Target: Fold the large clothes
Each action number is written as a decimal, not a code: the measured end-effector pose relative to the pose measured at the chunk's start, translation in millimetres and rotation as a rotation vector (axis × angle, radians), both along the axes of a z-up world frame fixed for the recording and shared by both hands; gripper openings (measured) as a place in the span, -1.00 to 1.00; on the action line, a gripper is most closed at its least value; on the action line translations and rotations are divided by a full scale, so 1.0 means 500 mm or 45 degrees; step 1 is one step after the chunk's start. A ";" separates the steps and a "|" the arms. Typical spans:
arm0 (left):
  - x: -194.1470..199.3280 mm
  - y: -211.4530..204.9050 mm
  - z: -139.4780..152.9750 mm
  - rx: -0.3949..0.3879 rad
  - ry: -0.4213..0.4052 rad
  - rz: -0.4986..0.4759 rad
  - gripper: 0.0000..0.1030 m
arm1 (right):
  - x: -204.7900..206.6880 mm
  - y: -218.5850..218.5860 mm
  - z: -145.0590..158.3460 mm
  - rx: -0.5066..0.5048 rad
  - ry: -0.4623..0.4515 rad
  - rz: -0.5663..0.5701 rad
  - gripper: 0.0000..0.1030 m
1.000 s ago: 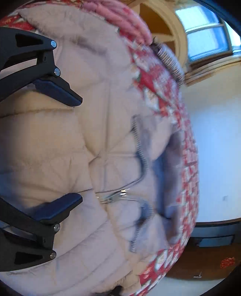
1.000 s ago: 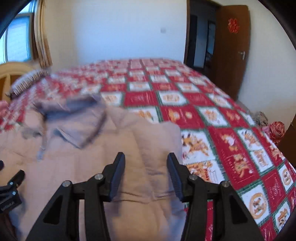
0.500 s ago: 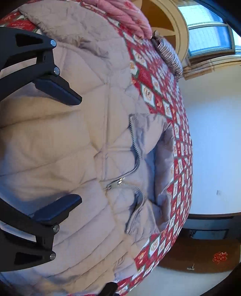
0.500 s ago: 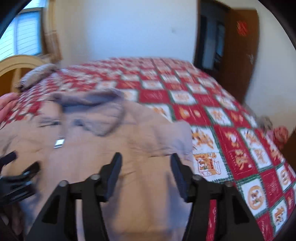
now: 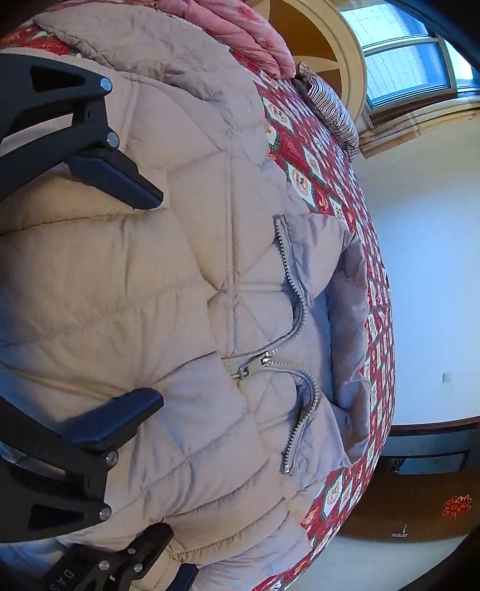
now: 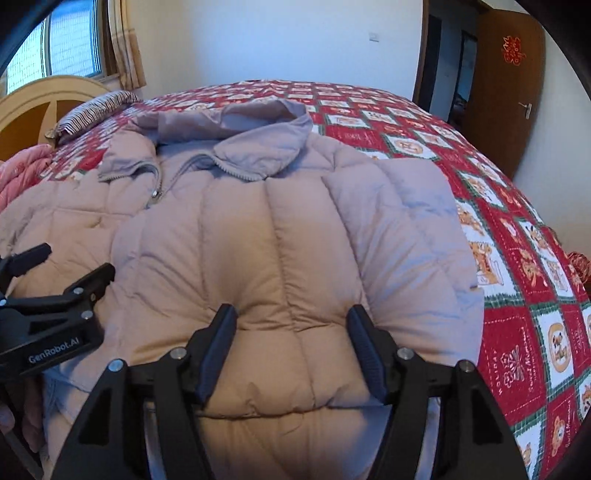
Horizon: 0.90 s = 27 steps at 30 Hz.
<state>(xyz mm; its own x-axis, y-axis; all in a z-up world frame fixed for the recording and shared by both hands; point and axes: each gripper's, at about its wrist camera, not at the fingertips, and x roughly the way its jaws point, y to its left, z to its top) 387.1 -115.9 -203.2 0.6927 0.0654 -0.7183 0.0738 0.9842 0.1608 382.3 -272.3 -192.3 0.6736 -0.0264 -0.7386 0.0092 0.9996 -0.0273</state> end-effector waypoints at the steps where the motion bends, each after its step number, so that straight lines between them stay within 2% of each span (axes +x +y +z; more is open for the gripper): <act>1: 0.000 0.000 0.000 0.001 -0.001 0.000 0.91 | 0.002 -0.002 0.000 -0.002 0.003 0.000 0.29; 9: -0.001 -0.007 -0.005 0.041 -0.014 0.004 0.92 | -0.004 0.013 -0.010 -0.108 0.015 -0.011 0.30; 24: -0.001 -0.011 -0.004 0.052 -0.002 -0.001 0.93 | 0.000 0.018 -0.013 -0.132 0.021 -0.014 0.31; 27: -0.012 0.011 0.027 -0.010 0.032 -0.015 0.92 | 0.000 0.017 -0.011 -0.130 0.022 -0.013 0.32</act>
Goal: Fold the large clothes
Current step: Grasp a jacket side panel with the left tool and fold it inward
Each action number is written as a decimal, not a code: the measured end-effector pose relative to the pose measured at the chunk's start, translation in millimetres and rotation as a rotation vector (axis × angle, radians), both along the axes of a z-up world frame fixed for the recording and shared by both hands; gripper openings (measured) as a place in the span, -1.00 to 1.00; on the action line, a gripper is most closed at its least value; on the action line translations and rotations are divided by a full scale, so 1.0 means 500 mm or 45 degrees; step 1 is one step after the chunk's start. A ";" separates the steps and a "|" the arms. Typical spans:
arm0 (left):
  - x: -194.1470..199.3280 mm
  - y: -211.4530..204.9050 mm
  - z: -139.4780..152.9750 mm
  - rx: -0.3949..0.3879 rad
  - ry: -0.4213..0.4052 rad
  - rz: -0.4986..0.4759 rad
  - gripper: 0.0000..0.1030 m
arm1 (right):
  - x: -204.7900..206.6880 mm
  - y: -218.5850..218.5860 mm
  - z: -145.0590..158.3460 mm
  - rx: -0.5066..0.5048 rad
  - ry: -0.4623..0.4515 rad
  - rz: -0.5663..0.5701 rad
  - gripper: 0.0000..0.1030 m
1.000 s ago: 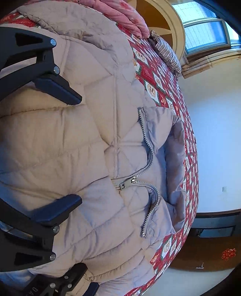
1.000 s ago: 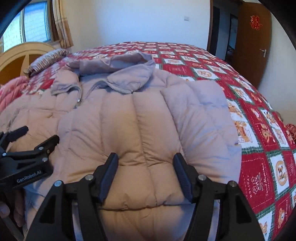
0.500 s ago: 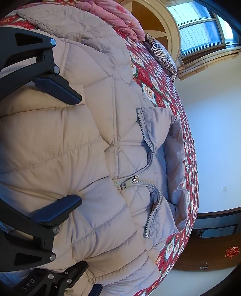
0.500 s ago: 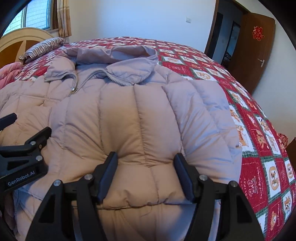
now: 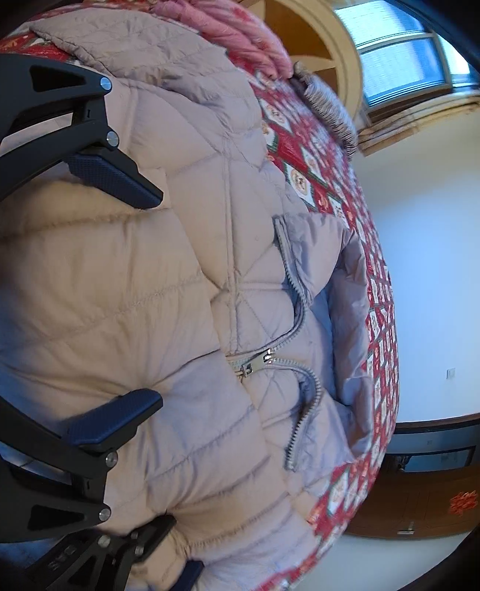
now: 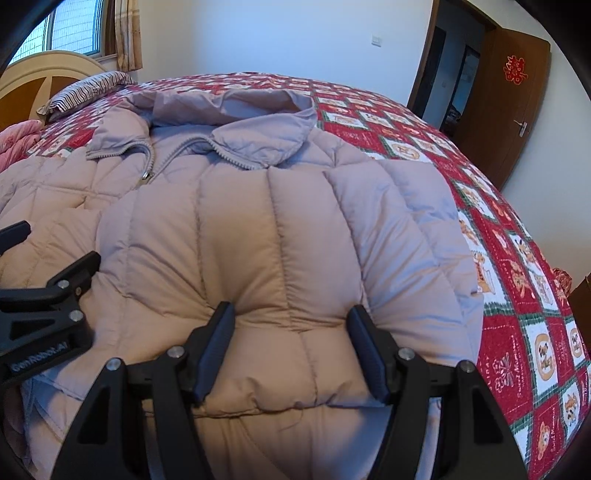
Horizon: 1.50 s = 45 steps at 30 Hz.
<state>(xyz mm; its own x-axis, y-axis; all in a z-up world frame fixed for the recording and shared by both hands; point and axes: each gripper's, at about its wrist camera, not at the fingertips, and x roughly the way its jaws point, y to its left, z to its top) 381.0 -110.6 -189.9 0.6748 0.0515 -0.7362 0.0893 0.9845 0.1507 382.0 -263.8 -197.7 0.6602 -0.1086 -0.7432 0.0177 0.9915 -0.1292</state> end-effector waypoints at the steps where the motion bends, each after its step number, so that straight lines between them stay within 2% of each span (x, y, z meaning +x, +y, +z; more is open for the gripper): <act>1: -0.014 0.017 0.026 -0.036 0.001 -0.008 0.92 | -0.001 -0.004 0.004 0.015 0.001 0.004 0.36; 3: -0.057 0.072 0.090 -0.108 -0.067 -0.025 0.92 | -0.014 -0.014 0.022 0.043 0.010 0.017 0.46; 5: -0.095 0.132 0.134 -0.123 -0.130 -0.046 0.92 | -0.041 -0.015 0.044 0.031 -0.020 -0.021 0.51; 8: -0.146 0.277 0.162 -0.010 -0.197 0.035 0.92 | -0.097 0.007 0.069 -0.026 -0.037 -0.028 0.63; 12: -0.181 0.490 0.130 0.165 -0.183 0.269 0.92 | -0.160 0.046 0.080 0.011 -0.010 0.010 0.65; 14: -0.200 0.583 0.111 0.203 -0.156 0.389 0.92 | -0.179 0.068 0.081 0.024 -0.020 0.035 0.65; 17: -0.240 0.731 0.087 0.186 -0.120 0.583 0.92 | -0.198 0.107 0.086 0.012 -0.063 0.048 0.66; 20: -0.273 0.849 0.051 0.105 -0.052 0.731 0.92 | -0.213 0.155 0.085 0.022 -0.075 0.113 0.66; 25: -0.306 0.930 -0.018 -0.069 0.043 0.841 0.92 | -0.225 0.230 0.072 -0.015 -0.088 0.193 0.66; 28: -0.311 0.941 -0.035 -0.164 0.030 0.854 0.92 | -0.232 0.268 0.064 -0.024 -0.093 0.241 0.66; 37: -0.297 0.899 -0.037 -0.150 -0.022 0.781 0.91 | -0.224 0.313 0.017 -0.107 -0.051 0.270 0.66; 40: -0.296 0.877 -0.032 -0.134 -0.039 0.709 0.46 | -0.224 0.314 0.010 -0.108 -0.045 0.266 0.67; 42: -0.293 0.861 -0.029 -0.127 -0.040 0.666 0.09 | -0.225 0.311 0.009 -0.104 -0.044 0.265 0.70; 43: -0.292 0.856 -0.027 -0.130 -0.038 0.645 0.00 | -0.224 0.312 0.008 -0.102 -0.042 0.264 0.72; 44: -0.290 0.853 -0.026 -0.131 -0.036 0.632 -0.22 | -0.224 0.311 0.007 -0.099 -0.040 0.264 0.72; 45: -0.288 0.849 -0.024 -0.135 -0.033 0.614 -0.52 | -0.224 0.311 0.006 -0.096 -0.040 0.264 0.72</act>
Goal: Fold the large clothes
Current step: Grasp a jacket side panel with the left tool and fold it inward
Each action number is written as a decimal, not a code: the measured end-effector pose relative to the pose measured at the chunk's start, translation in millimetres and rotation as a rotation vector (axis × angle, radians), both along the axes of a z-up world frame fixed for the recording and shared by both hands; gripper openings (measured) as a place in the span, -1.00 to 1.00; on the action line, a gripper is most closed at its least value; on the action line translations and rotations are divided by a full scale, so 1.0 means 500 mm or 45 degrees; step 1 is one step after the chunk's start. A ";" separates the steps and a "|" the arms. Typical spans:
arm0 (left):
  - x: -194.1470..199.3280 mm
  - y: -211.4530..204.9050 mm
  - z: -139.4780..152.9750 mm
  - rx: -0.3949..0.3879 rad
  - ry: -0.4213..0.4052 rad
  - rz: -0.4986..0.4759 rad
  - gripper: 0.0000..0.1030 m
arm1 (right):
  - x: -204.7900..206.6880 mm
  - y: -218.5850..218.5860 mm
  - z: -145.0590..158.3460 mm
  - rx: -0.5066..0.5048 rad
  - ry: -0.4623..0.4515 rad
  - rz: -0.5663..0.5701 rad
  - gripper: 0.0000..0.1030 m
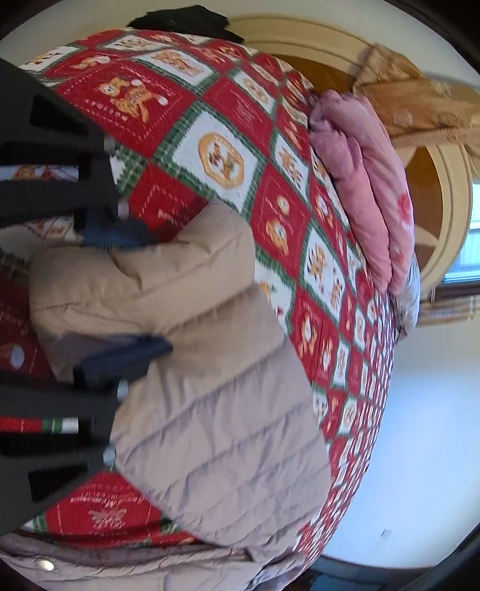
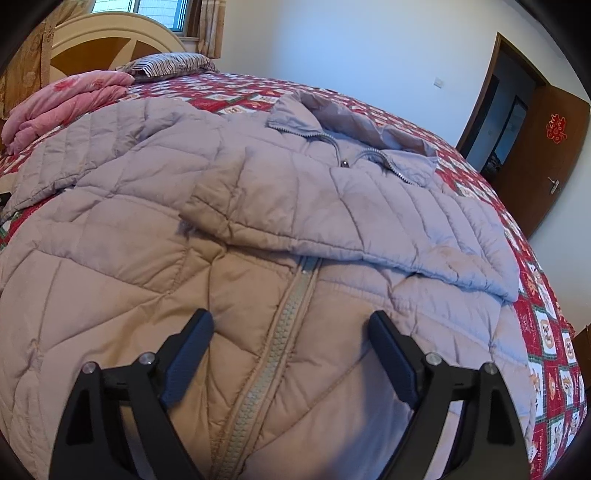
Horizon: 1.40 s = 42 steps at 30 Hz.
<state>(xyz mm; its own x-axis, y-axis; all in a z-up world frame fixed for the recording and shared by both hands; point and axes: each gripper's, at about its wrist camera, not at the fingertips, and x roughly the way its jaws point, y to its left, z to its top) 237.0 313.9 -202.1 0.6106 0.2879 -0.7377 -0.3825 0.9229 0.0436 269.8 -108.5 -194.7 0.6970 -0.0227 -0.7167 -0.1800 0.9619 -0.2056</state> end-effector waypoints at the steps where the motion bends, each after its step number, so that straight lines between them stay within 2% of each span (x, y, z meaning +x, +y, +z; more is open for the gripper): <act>1: 0.002 -0.003 0.002 -0.010 0.001 -0.019 -0.62 | -0.001 -0.001 -0.001 0.003 0.000 0.000 0.73; 5: 0.005 -0.015 0.015 0.006 -0.005 -0.030 -0.76 | 0.000 -0.005 -0.004 0.014 0.001 -0.001 0.79; 8: 0.001 -0.023 0.039 0.028 -0.033 -0.023 -0.79 | 0.002 -0.008 -0.006 0.026 0.006 -0.003 0.80; 11: -0.008 -0.042 0.082 0.038 -0.088 -0.048 -0.79 | 0.003 -0.010 -0.005 0.038 0.014 -0.002 0.80; 16: -0.016 -0.118 0.167 0.080 -0.189 -0.153 -0.80 | 0.003 -0.015 0.001 0.050 0.022 0.006 0.80; 22: -0.001 -0.288 0.245 0.066 -0.282 -0.375 -0.80 | -0.004 -0.051 0.028 0.066 -0.024 -0.037 0.80; 26: 0.018 -0.437 0.260 0.056 -0.301 -0.564 -0.80 | -0.010 -0.108 0.052 0.083 -0.070 -0.114 0.80; 29: 0.028 -0.552 0.258 0.087 -0.305 -0.684 -0.79 | -0.011 -0.166 0.065 0.113 -0.090 -0.199 0.80; 31: 0.034 -0.612 0.253 0.072 -0.313 -0.751 -0.71 | -0.012 -0.208 0.068 0.140 -0.090 -0.264 0.80; 32: 0.037 -0.635 0.250 0.066 -0.306 -0.784 -0.54 | -0.013 -0.224 0.067 0.151 -0.089 -0.289 0.80; 33: 0.044 -0.662 0.244 0.060 -0.288 -0.815 -0.21 | -0.014 -0.239 0.066 0.162 -0.085 -0.308 0.80; 34: 0.047 -0.684 0.240 0.055 -0.280 -0.830 0.00 | -0.014 -0.257 0.063 0.177 -0.075 -0.337 0.80; 35: 0.046 -0.694 0.239 0.050 -0.292 -0.835 0.31 | -0.017 -0.268 0.060 0.187 -0.067 -0.350 0.80; 36: 0.044 -0.705 0.240 0.045 -0.322 -0.837 0.40 | -0.017 -0.276 0.058 0.197 -0.059 -0.360 0.80; 38: 0.041 -0.714 0.246 0.017 -0.339 -0.852 0.45 | -0.018 -0.285 0.051 0.201 -0.042 -0.371 0.80; 40: 0.043 -0.698 0.250 -0.009 -0.347 -0.830 0.46 | -0.020 -0.290 0.048 0.203 -0.036 -0.370 0.80; 42: 0.047 -0.668 0.253 0.010 -0.359 -0.776 0.47 | -0.024 -0.291 0.054 0.213 -0.040 -0.368 0.80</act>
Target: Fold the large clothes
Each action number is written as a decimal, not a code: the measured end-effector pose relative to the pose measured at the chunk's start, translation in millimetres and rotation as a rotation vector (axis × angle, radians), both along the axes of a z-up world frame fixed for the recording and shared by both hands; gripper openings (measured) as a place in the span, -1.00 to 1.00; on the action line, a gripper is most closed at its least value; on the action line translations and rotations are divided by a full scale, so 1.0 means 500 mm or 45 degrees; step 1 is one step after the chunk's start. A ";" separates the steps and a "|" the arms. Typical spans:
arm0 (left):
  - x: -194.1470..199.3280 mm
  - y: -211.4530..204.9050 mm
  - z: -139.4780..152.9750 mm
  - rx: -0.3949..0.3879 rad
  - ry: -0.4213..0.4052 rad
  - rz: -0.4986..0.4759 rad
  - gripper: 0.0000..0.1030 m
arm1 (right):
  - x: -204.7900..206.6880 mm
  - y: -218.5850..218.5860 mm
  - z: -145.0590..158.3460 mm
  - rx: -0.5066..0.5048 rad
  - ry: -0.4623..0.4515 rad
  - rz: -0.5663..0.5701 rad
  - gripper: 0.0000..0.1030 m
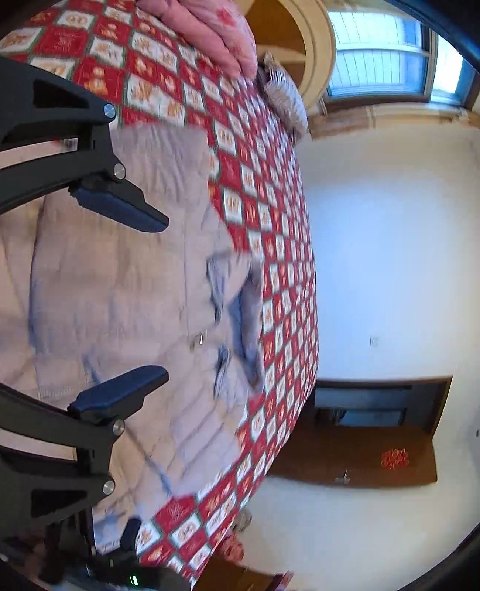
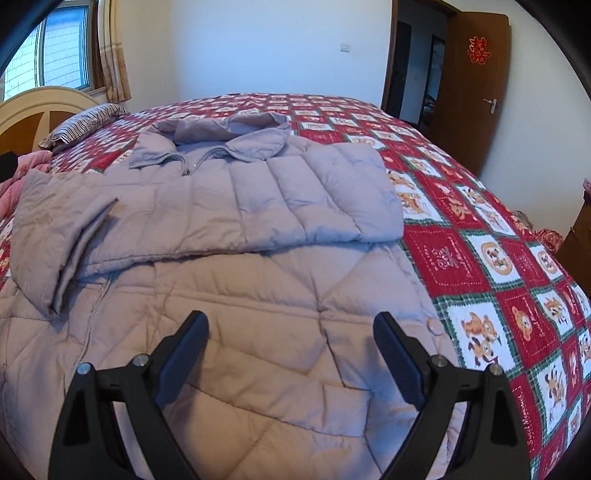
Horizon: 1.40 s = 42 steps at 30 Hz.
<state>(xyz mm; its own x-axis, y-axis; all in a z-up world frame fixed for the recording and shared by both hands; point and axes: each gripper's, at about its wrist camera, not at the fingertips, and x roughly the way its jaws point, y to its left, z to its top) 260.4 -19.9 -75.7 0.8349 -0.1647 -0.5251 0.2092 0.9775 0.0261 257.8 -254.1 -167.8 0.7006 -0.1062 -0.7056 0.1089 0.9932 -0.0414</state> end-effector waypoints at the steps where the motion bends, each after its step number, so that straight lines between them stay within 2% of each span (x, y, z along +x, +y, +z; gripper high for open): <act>1: 0.000 0.020 -0.001 0.000 -0.010 0.038 0.47 | -0.001 0.001 0.007 0.011 -0.008 0.004 0.80; 2: 0.006 0.048 -0.004 0.006 -0.013 0.090 0.50 | -0.003 0.006 0.015 0.034 -0.017 0.017 0.80; 5: 0.039 0.141 -0.041 0.107 0.012 0.354 0.53 | -0.003 0.032 0.043 0.125 -0.039 0.086 0.80; 8: 0.074 0.222 -0.108 0.143 0.150 0.583 0.53 | 0.006 0.082 0.068 0.202 -0.060 0.180 0.80; 11: 0.090 0.275 -0.169 0.114 0.264 0.703 0.53 | 0.037 0.151 0.069 0.253 -0.019 0.304 0.75; 16: 0.080 0.300 -0.226 0.037 0.339 0.741 0.53 | 0.101 0.248 0.009 0.345 0.163 0.437 0.31; 18: 0.075 0.296 -0.235 0.028 0.336 0.717 0.53 | 0.112 0.273 -0.016 0.362 0.202 0.461 -0.11; 19: 0.076 0.297 -0.234 0.031 0.333 0.710 0.53 | 0.112 0.281 -0.022 0.367 0.200 0.475 -0.53; 20: 0.073 0.297 -0.236 0.029 0.332 0.702 0.53 | 0.108 0.286 -0.024 0.370 0.194 0.483 -0.66; 23: 0.072 0.309 -0.235 -0.018 0.342 0.675 0.53 | 0.089 0.286 -0.007 0.332 0.151 0.483 -0.83; 28: 0.067 0.319 -0.233 -0.044 0.358 0.657 0.53 | 0.064 0.227 0.038 0.272 0.063 0.438 -0.84; 33: 0.068 0.312 -0.224 -0.038 0.390 0.621 0.53 | 0.069 0.149 0.048 0.225 0.046 0.311 -0.84; 36: 0.075 0.297 -0.198 -0.017 0.399 0.584 0.53 | 0.088 0.119 0.027 0.198 0.095 0.256 -0.77; 39: 0.089 0.276 -0.143 -0.001 0.347 0.546 0.53 | 0.097 0.095 0.014 0.178 0.107 0.198 -0.69; 40: 0.098 0.269 -0.120 -0.015 0.327 0.527 0.53 | 0.097 0.089 0.016 0.173 0.104 0.173 -0.41; 41: 0.106 0.263 -0.103 -0.026 0.314 0.519 0.53 | 0.093 0.080 0.020 0.164 0.098 0.147 0.05; 42: 0.120 0.253 -0.079 -0.047 0.291 0.506 0.53 | 0.089 0.071 0.026 0.161 0.086 0.111 0.21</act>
